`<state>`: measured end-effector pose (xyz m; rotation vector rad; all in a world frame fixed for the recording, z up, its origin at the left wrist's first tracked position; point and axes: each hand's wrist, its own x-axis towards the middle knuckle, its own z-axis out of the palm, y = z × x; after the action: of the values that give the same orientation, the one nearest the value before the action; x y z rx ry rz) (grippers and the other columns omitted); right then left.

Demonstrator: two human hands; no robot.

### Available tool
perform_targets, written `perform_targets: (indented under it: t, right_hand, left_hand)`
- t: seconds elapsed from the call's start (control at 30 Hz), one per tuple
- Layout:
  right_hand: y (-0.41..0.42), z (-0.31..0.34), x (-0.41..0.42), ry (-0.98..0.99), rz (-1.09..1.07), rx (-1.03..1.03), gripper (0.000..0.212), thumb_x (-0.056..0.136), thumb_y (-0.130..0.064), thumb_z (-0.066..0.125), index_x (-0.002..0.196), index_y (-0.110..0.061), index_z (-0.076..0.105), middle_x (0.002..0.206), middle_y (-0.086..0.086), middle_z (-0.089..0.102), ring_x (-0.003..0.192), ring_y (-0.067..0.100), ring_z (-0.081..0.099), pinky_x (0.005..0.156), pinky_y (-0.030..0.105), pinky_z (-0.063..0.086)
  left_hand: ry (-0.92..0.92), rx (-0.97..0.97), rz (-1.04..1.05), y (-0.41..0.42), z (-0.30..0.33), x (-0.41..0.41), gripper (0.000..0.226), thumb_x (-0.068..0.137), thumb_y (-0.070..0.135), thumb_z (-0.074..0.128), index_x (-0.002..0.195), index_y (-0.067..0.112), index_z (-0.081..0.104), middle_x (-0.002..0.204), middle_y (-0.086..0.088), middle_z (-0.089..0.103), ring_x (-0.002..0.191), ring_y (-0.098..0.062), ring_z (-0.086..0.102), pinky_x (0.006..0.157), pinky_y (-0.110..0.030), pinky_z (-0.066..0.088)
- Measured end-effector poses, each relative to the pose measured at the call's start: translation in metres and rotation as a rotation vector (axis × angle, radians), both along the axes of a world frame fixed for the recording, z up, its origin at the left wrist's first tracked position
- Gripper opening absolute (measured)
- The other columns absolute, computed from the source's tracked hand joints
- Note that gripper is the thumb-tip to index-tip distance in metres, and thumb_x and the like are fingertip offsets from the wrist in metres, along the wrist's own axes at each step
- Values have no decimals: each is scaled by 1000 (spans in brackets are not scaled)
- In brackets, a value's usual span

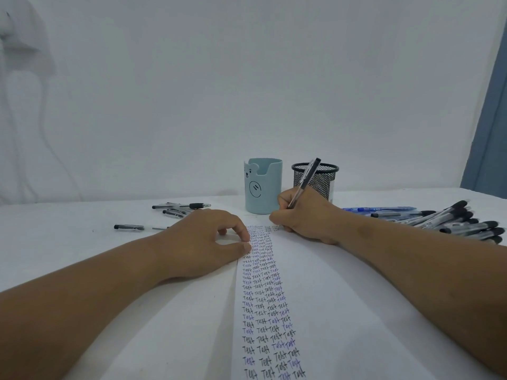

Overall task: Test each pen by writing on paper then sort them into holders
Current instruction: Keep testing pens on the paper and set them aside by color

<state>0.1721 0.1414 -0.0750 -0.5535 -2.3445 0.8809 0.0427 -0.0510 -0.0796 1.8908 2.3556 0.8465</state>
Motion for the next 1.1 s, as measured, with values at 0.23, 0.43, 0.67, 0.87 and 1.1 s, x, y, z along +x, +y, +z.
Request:
perform_targets:
  t: [0.23,0.43,0.67,0.87,1.1]
  right_hand:
    - [1,-1,-1,6,4,11,32,78,-9,68,55,-16,47,54,5,54,51,12,48,52,22,36]
    - [4,-2,-1,14,19,-23,34,77,-9,67,55,-15,43,56,10,49,56,18,49,59,29,37]
    - [1,-2,-2,-9,-22,76,38,79,-10,68,54,-17,40,50,-3,37,48,9,35,50,24,30]
    - [-4,8,6,324,-12,-210,47,103,-43,48,69,-9,47,54,-1,37,48,13,33,52,26,30]
    - [-18,17,24,282,60,-83,10,101,-33,56,104,-27,49,52,3,53,36,13,41,37,21,35]
  left_hand:
    - [2,-2,5,-1,-1,-1,14,89,48,69,98,38,71,105,28,66,103,3,53,76,-9,35]
    - [3,3,-2,0,-1,-1,13,89,47,69,98,37,71,104,28,66,102,3,54,75,-11,36]
    - [2,-3,7,-1,0,0,14,88,47,69,97,37,71,105,25,67,103,1,55,80,-16,39]
    - [3,-9,9,-4,-1,1,15,90,47,67,100,37,71,107,25,67,106,2,54,98,-24,42]
    - [-44,-43,9,-6,1,3,20,95,54,56,98,40,70,109,22,68,109,2,54,104,-35,43]
